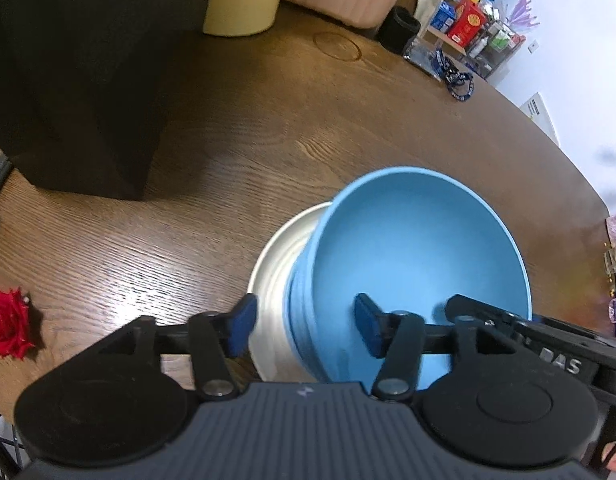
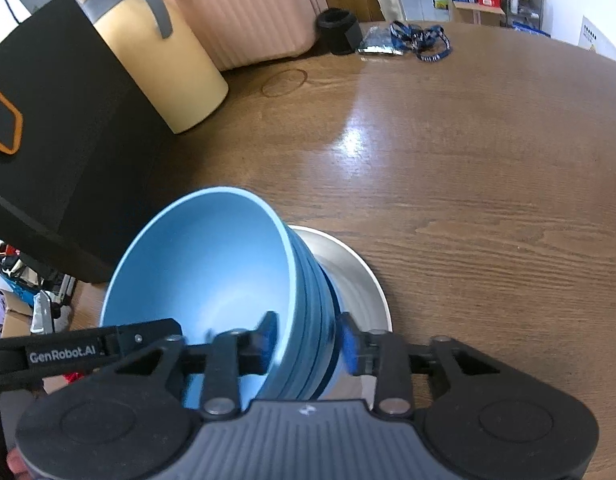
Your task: Organize plates and bowls
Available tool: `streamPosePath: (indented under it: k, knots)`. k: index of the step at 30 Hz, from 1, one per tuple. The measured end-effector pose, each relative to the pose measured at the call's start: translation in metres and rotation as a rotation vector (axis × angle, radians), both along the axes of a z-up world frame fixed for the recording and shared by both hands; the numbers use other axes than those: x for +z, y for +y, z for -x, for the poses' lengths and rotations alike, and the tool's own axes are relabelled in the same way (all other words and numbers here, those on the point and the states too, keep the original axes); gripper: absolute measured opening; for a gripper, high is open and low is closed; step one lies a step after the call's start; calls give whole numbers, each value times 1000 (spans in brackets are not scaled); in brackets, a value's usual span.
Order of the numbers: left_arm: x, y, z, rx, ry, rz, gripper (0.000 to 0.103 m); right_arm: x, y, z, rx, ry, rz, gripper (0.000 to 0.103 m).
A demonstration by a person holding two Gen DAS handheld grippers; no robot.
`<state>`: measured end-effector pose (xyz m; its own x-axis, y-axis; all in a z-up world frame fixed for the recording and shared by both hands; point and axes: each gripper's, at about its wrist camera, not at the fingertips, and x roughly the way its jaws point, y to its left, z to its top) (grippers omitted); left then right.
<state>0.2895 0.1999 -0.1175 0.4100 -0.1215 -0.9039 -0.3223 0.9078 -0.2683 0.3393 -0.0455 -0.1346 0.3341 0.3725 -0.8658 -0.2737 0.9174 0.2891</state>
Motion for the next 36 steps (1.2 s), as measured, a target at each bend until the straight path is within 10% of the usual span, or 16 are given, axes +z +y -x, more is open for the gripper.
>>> streamPosePath:
  k: [10,21,36]
  knots:
    - [40,-3,42,-21,-249,-209,103,33,-25,43,-24,-218,-16,102]
    - [70,-24,104,-15,-456,-199,103,45,-56,113,-54,-378,69,103]
    - [83,-106,211,-130,-537,-218,103,61,-134,248,-137,-505,97,103]
